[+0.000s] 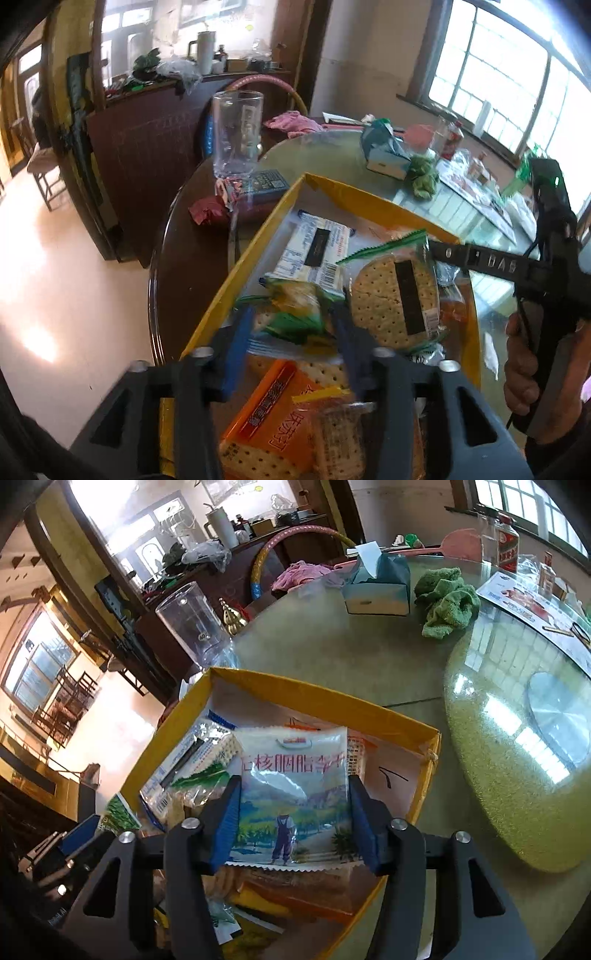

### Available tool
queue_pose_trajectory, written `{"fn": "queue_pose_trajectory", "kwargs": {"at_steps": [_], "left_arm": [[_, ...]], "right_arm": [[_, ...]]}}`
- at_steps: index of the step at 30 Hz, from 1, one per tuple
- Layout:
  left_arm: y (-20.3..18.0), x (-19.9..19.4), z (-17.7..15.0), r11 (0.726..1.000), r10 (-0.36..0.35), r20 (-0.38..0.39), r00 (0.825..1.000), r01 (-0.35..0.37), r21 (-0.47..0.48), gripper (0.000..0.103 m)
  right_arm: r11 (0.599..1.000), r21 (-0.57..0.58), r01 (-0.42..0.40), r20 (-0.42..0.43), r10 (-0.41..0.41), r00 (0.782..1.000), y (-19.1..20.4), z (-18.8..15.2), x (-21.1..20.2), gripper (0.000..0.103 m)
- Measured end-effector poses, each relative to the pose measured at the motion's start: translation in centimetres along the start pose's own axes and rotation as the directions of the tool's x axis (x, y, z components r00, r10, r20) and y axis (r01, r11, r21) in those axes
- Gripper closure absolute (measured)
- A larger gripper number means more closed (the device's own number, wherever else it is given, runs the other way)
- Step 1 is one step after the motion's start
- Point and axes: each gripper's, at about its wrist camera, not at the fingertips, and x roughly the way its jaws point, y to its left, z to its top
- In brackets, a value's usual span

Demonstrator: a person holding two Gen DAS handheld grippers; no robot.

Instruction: Organize snacks

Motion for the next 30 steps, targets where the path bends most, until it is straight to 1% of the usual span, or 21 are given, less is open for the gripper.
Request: {"fn": "queue_pose_trajectory", "kwargs": {"at_steps": [1, 2, 3, 4, 5, 7, 9, 10, 12, 13, 15, 19, 20, 21, 25, 30], "left_arm": [[-0.1, -0.1, -0.1, 1.000, -0.005, 0.001, 1.000, 0.005, 0.009, 0.033], [-0.2, -0.5, -0.3, 1.000, -0.014, 0.011, 1.000, 0.014, 0.009, 0.029], [-0.2, -0.9, -0.5, 1.000, -0.020, 0.024, 1.000, 0.020, 0.006, 0.029], [-0.2, -1.7, -0.8, 1.000, -0.020, 0.043, 0.999, 0.020, 0.000, 0.028], [-0.1, -2.4, -1.0, 1.000, -0.010, 0.063, 0.998, 0.010, -0.005, 0.023], [-0.4, -3.3, -1.7, 1.000, 0.022, 0.079, 0.997, -0.022, -0.002, 0.023], [-1.3, -4.7, -2.9, 0.998, 0.053, 0.082, 0.995, -0.056, 0.037, 0.023], [-1.7, -5.3, -3.3, 0.996, 0.062, 0.091, 0.994, -0.067, 0.058, 0.022], [-2.6, -6.6, -4.5, 0.989, 0.105, 0.108, 0.989, -0.115, 0.089, 0.022], [-3.0, -7.3, -5.3, 0.986, 0.129, 0.108, 0.986, -0.139, 0.096, 0.022], [-3.5, -8.7, -6.3, 0.983, 0.144, 0.114, 0.983, -0.156, 0.102, 0.022], [-3.7, -10.9, -7.5, 0.972, 0.198, 0.164, 0.966, -0.215, 0.095, 0.022], [-3.6, -11.5, -7.7, 0.972, 0.199, 0.167, 0.966, -0.217, 0.092, 0.022], [-3.4, -11.9, -7.9, 0.974, 0.196, 0.166, 0.966, -0.212, 0.085, 0.022], [-2.9, -13.1, -8.6, 0.979, 0.174, 0.151, 0.973, -0.187, 0.078, 0.022], [-2.6, -13.4, -9.1, 0.965, 0.217, 0.153, 0.964, -0.235, 0.114, 0.021]], "right_arm": [[1.000, 0.010, 0.006, 0.013, -0.006, 1.000, 0.1, -0.1, -0.4, 0.040], [1.000, 0.012, 0.010, 0.036, -0.011, 0.999, 0.3, -0.3, -1.2, 0.040], [1.000, 0.009, 0.018, 0.067, -0.019, 0.998, 0.6, -0.6, -2.4, 0.038], [1.000, 0.007, 0.022, 0.088, -0.022, 0.996, 0.8, -0.8, -3.2, 0.030], [0.999, 0.006, 0.032, 0.135, -0.032, 0.990, 1.3, -1.5, -4.9, 0.022], [0.999, 0.009, 0.037, 0.187, -0.038, 0.982, 1.8, -2.7, -7.3, 0.020], [1.000, 0.022, -0.007, 0.217, 0.002, 0.976, 2.5, -4.7, -9.8, 0.020], [0.998, 0.027, -0.055, 0.225, 0.047, 0.973, 2.9, -6.1, -11.1, 0.020], [0.995, 0.021, -0.094, 0.232, 0.087, 0.969, 3.5, -8.1, -12.6, 0.018], [0.995, 0.015, -0.102, 0.237, 0.095, 0.967, 4.1, -9.5, -13.6, 0.017], [0.995, 0.004, -0.098, 0.240, 0.094, 0.966, 4.8, -11.1, -14.5, 0.017], [1.000, -0.023, -0.001, 0.264, 0.007, 0.964, 6.4, -14.0, -16.0, 0.017], [0.999, -0.024, 0.022, 0.265, -0.015, 0.964, 6.7, -14.6, -16.2, 0.017], [0.999, -0.018, 0.028, 0.263, -0.023, 0.965, 6.8, -15.0, -16.3, 0.017], [0.999, 0.021, 0.025, 0.239, -0.029, 0.971, 6.6, -16.1, -16.2, 0.017], [0.999, 0.043, -0.017, 0.212, 0.007, 0.977, 6.6, -17.0, -16.0, 0.017]]}}
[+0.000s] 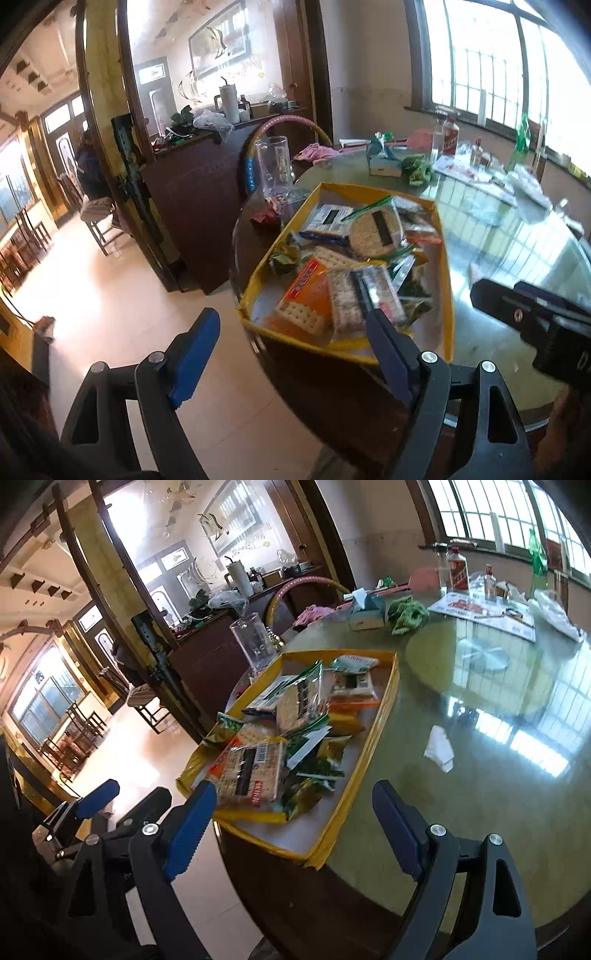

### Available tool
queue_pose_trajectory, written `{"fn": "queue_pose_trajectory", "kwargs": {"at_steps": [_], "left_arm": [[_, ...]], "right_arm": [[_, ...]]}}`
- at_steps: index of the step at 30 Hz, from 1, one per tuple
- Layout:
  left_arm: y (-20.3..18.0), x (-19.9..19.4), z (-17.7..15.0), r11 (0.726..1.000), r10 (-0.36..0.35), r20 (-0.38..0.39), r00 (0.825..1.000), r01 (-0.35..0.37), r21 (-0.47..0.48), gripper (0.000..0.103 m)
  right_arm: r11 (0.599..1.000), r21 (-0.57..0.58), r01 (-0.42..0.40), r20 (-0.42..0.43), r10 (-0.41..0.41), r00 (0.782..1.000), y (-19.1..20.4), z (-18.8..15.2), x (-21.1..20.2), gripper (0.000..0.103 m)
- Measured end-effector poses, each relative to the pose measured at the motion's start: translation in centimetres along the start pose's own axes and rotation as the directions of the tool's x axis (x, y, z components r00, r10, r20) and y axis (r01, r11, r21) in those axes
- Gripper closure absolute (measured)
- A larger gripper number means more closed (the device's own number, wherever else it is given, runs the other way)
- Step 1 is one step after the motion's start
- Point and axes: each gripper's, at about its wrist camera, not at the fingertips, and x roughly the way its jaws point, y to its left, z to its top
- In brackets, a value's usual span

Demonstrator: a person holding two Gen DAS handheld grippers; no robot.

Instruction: Organize snacks

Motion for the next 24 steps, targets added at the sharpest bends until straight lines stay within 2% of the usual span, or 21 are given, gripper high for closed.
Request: {"fn": "queue_pose_trajectory", "kwargs": {"at_steps": [11, 13, 15, 18, 24], "left_arm": [[0.0, 1.3, -1.2, 0.994, 0.100, -0.058, 0.993, -0.097, 0.048, 0.021], [-0.1, 1.7, -1.3, 0.995, 0.082, -0.078, 0.994, -0.078, 0.058, 0.021], [0.0, 1.9, -1.6, 0.998, 0.030, -0.107, 0.994, -0.024, 0.061, 0.021], [0.8, 2.3, -1.8, 0.999, -0.026, -0.138, 0.990, 0.029, 0.018, 0.021], [0.6, 2.4, -1.6, 0.999, 0.018, -0.084, 0.996, -0.014, 0.050, 0.021]], "right_arm": [[0.996, -0.048, 0.078, -0.018, -0.079, 0.997, 1.8, -0.9, 1.3, 0.017], [0.995, -0.047, 0.086, -0.025, -0.087, 0.996, 1.7, -0.9, 1.7, 0.017], [0.994, -0.051, 0.100, -0.032, -0.102, 0.994, 1.8, -1.0, 2.1, 0.017], [0.986, -0.079, 0.146, -0.044, -0.150, 0.988, 2.2, -1.2, 2.8, 0.017], [0.975, -0.109, 0.194, -0.029, -0.199, 0.980, 2.8, -1.3, 3.3, 0.017]]}}
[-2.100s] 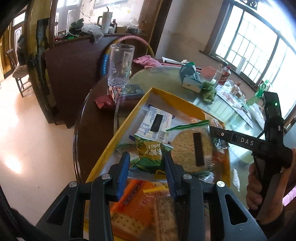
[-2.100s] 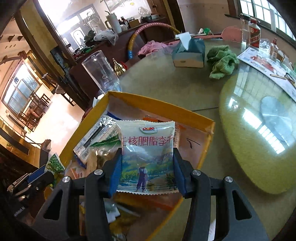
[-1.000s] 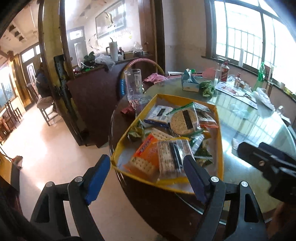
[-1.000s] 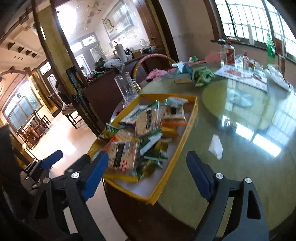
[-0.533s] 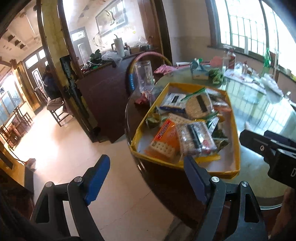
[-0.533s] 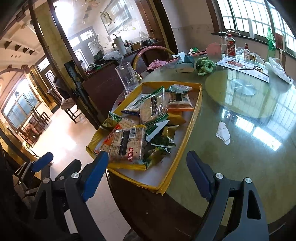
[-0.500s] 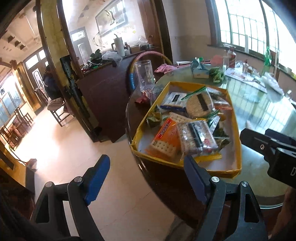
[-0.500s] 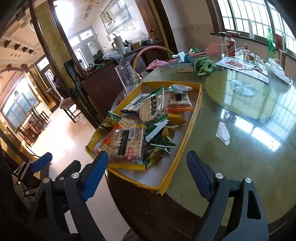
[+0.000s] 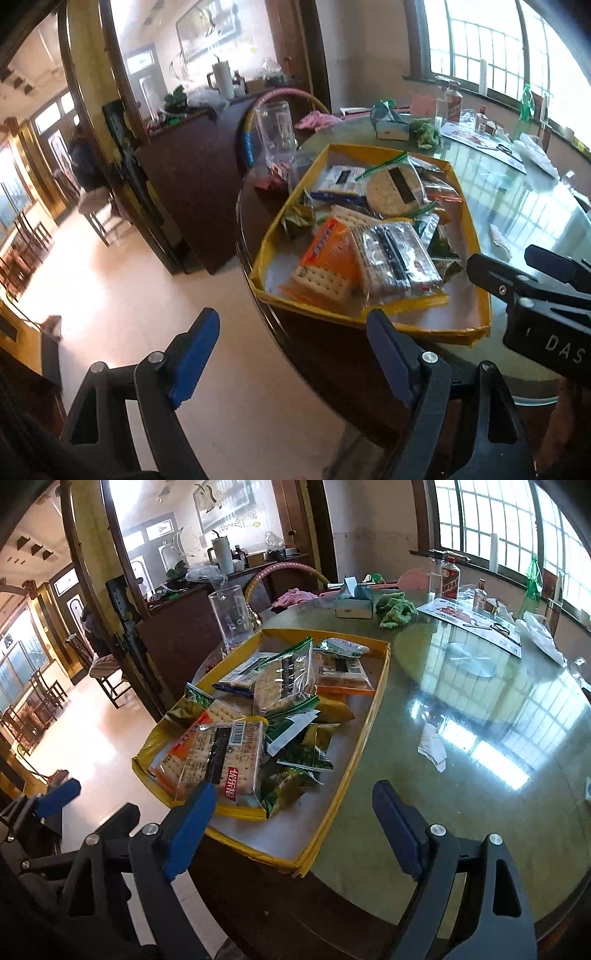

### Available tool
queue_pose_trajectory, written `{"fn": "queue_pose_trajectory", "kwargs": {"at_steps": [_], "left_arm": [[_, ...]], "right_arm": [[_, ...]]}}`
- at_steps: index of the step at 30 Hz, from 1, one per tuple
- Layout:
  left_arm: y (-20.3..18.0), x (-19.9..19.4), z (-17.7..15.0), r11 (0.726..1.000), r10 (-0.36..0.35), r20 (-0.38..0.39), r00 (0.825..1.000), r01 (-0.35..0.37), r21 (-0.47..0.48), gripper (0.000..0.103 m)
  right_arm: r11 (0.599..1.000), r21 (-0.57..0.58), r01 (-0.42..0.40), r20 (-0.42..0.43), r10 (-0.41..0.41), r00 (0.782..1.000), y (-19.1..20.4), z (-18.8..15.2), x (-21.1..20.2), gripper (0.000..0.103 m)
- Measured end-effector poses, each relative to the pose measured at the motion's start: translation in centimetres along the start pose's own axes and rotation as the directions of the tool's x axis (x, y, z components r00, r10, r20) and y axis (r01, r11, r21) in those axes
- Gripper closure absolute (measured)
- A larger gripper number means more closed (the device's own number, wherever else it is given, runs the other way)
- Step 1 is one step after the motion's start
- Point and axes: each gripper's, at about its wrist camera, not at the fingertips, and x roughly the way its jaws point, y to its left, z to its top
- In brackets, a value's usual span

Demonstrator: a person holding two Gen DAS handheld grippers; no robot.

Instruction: Organize snacks

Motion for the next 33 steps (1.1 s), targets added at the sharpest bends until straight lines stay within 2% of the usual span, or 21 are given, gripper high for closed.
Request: {"fn": "queue_pose_trajectory", "kwargs": {"at_steps": [7, 15, 24, 33], "left_arm": [[-0.3, 0.0, 0.6, 0.999, 0.047, 0.028, 0.998, -0.048, 0.019, 0.021], [0.9, 0.8, 0.7, 0.998, 0.009, -0.021, 1.000, -0.010, -0.055, 0.021], [1.1, 0.8, 1.4, 0.994, 0.028, -0.021, 0.999, -0.031, -0.109, 0.021], [0.6, 1.0, 2.0, 0.993, 0.043, -0.013, 0.999, -0.044, -0.105, 0.021]], "right_arm": [[0.999, -0.018, 0.041, 0.010, -0.041, 0.999, 0.5, -0.1, 0.1, 0.017], [0.999, -0.030, 0.042, 0.026, -0.041, 0.999, 0.7, -0.2, -0.6, 0.017], [0.999, -0.020, 0.031, 0.019, -0.030, 0.999, -0.2, -0.5, -0.8, 0.017], [1.000, -0.016, 0.018, -0.002, -0.018, 1.000, -0.5, -0.6, -0.1, 0.017]]}}
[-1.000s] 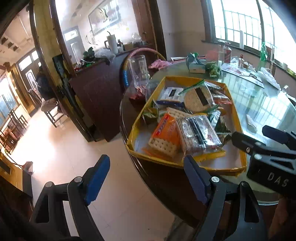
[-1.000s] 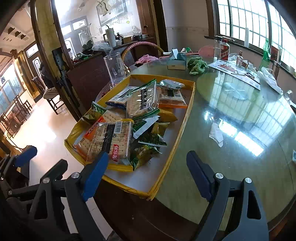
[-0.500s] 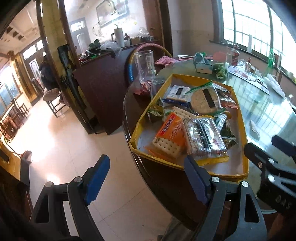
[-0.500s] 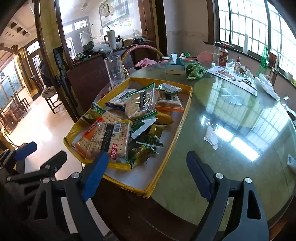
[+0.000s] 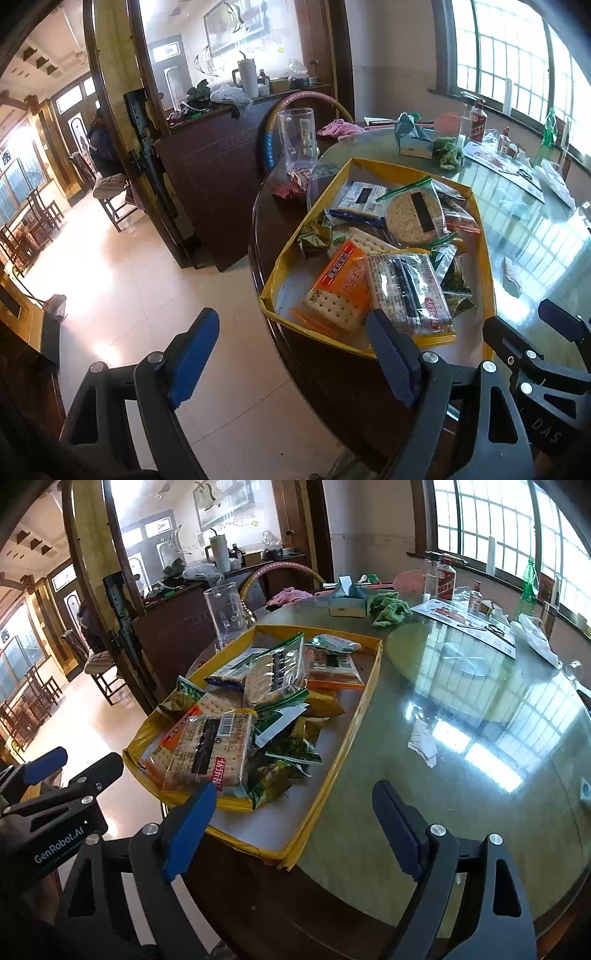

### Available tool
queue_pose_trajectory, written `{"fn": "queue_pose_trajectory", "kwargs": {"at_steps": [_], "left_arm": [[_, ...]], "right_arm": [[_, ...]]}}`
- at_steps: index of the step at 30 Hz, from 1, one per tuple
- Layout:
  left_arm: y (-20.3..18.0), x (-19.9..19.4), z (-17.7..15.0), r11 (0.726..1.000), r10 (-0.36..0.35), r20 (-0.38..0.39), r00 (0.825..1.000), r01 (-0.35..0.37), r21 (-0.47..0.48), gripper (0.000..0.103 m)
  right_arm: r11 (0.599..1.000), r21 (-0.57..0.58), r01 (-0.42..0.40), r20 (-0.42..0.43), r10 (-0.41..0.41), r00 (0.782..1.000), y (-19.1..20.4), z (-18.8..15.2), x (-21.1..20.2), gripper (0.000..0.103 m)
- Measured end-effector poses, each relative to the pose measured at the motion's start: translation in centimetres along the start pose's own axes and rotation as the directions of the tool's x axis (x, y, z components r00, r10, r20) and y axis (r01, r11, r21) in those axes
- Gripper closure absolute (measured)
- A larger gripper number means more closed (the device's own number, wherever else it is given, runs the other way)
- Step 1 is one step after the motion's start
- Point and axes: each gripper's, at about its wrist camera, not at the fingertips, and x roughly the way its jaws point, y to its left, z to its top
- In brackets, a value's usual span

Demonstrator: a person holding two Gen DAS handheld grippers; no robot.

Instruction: Organize snacks

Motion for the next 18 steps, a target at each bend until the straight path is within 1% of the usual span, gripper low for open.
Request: {"fn": "queue_pose_trajectory", "kwargs": {"at_steps": [5, 8, 18], "left_arm": [[-0.36, 0.06, -0.15, 0.999, 0.030, 0.009, 1.000, -0.030, 0.015, 0.021], [-0.31, 0.27, 0.00, 1.000, 0.024, 0.004, 1.000, -0.024, 0.016, 0.021], [-0.32, 0.47, -0.05, 0.999, 0.023, -0.005, 1.000, -0.023, 0.024, 0.021]], "right_arm": [[1.000, -0.001, -0.002, -0.005, 0.002, 1.000, -0.03, -0.14, 0.29, 0.017], [1.000, 0.004, -0.017, -0.019, 0.017, 1.000, -0.17, -0.20, 0.58, 0.017], [1.000, 0.004, -0.009, -0.026, 0.009, 1.000, -0.13, -0.16, 0.90, 0.017]]}}
